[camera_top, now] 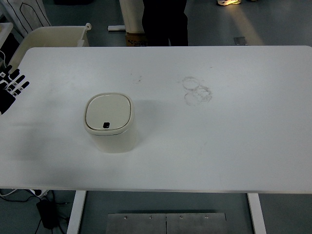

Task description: Open trash can

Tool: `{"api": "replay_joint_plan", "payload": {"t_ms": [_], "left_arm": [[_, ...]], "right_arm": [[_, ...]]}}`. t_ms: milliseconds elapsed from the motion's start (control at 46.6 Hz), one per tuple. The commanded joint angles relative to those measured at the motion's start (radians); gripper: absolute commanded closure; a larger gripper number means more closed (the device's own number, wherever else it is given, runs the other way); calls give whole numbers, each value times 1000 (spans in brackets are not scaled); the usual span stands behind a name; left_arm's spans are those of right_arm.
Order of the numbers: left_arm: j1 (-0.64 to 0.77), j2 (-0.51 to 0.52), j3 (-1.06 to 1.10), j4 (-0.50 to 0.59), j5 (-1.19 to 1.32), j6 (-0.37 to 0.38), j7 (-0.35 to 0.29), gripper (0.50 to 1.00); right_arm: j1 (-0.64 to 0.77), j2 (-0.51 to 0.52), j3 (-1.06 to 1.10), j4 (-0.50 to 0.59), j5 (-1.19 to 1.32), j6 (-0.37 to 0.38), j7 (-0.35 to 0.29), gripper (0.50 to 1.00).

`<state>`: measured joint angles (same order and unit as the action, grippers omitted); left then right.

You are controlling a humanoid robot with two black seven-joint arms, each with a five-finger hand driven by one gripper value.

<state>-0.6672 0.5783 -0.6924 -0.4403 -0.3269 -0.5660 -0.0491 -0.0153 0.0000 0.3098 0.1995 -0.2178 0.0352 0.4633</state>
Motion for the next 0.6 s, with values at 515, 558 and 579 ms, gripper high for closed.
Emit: {"api": "replay_joint_plan", "payload": {"t_ms": [515,558,579], "left_arm": [[3,-9,1,0,3,6,-2,500],[6,-9,1,0,3,6,-2,500],[8,-9,1,0,3,6,-2,500]], "right_arm": [[0,0,0,0,0,0,0,509],[0,0,0,0,0,0,0,509],[0,0,0,0,0,0,0,509]]}}
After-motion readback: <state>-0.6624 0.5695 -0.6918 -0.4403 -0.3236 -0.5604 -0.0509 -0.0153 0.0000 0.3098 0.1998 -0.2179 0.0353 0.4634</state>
